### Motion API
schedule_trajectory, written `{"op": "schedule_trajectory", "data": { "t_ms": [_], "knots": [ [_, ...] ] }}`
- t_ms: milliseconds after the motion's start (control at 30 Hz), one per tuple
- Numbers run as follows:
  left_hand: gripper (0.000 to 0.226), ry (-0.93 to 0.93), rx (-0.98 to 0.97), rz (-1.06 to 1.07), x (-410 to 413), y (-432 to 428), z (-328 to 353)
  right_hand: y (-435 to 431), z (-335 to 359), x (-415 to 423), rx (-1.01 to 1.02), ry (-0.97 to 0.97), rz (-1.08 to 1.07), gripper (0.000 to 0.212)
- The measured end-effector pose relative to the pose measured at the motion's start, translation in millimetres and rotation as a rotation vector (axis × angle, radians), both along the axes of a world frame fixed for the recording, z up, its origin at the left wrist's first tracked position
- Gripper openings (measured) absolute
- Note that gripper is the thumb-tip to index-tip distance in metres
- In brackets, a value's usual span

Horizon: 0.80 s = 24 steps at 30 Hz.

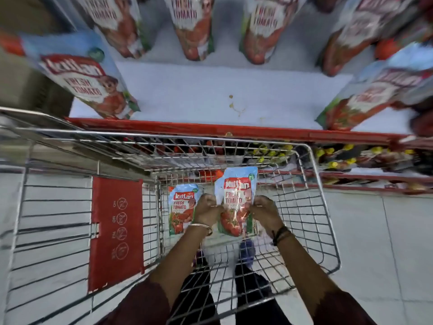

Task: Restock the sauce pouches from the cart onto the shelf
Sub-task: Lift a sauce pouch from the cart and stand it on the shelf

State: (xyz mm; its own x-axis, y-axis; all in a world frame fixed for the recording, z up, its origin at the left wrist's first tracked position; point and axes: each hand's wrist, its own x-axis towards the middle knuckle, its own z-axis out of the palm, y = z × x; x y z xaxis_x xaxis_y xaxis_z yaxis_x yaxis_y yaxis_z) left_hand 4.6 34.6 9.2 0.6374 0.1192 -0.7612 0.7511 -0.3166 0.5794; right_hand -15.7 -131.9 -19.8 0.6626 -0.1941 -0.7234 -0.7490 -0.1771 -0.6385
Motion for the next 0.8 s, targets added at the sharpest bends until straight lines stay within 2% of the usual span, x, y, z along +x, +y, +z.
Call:
{"op": "schedule_trajectory", "data": {
  "t_ms": [67,167,267,500,667,800],
  "knots": [
    [0.03,-0.088,0.015,0.01,1.2,-1.6,26.6,-9.9,19.5,-1.1,-0.003,-0.084,0.052,0.016],
    [0.021,-0.217,-0.086,0.013,1.5,-5.3,64.4,-14.1,68.4,1.2,0.023,-0.28,0.027,0.008],
    [0.037,-0.366,-0.208,0.099,5.7,-12.9,95.9,-16.4,118.5,8.4,0.065,-0.373,-0.047,0.013],
    [0.037,-0.682,-0.232,0.109,34.4,-34.0,168.7,-19.6,201.7,32.7,-0.016,-0.685,-0.115,0.016],
    [0.042,-0.873,-0.204,0.135,72.9,-45.3,202.2,-17.2,231.3,72.2,-0.109,-0.856,-0.177,0.012],
    [0.043,-0.921,-0.203,0.144,107.6,-49.1,214.1,-15.9,231.1,106.4,-0.103,-0.93,-0.216,0.01]
  ]
}}
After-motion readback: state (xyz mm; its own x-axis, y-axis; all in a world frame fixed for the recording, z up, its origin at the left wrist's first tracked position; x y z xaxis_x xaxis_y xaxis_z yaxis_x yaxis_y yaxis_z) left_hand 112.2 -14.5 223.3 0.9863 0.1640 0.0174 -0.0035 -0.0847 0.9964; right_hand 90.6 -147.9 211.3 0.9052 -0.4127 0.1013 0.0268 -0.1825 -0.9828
